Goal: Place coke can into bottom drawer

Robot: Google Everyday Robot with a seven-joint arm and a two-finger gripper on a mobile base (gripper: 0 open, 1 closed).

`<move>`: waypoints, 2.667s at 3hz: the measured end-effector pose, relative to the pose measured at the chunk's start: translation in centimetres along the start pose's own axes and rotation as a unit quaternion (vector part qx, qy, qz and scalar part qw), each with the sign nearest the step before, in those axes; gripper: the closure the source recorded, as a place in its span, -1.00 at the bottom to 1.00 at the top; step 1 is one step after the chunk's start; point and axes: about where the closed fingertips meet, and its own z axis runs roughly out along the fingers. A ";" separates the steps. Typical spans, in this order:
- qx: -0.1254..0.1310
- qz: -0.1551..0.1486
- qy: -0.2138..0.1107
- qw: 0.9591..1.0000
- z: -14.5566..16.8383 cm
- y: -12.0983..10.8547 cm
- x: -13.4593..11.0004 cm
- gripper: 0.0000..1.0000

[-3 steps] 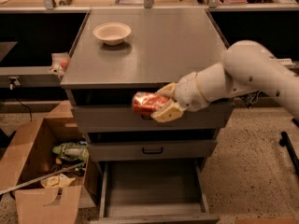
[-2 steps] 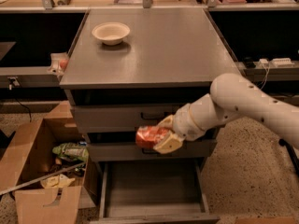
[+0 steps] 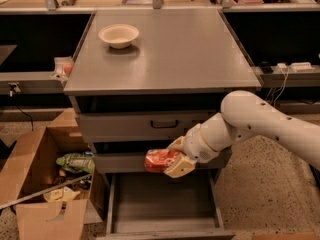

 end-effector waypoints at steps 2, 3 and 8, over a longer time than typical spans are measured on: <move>-0.041 0.073 0.048 0.995 13.3 3.9 8.8 1.00; -0.025 0.087 0.042 0.995 15.1 3.9 9.5 1.00; -0.043 0.118 0.003 0.992 32.8 1.5 16.1 1.00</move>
Offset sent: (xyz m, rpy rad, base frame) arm -0.0802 0.0491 -0.3011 -0.1527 0.2448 -0.1876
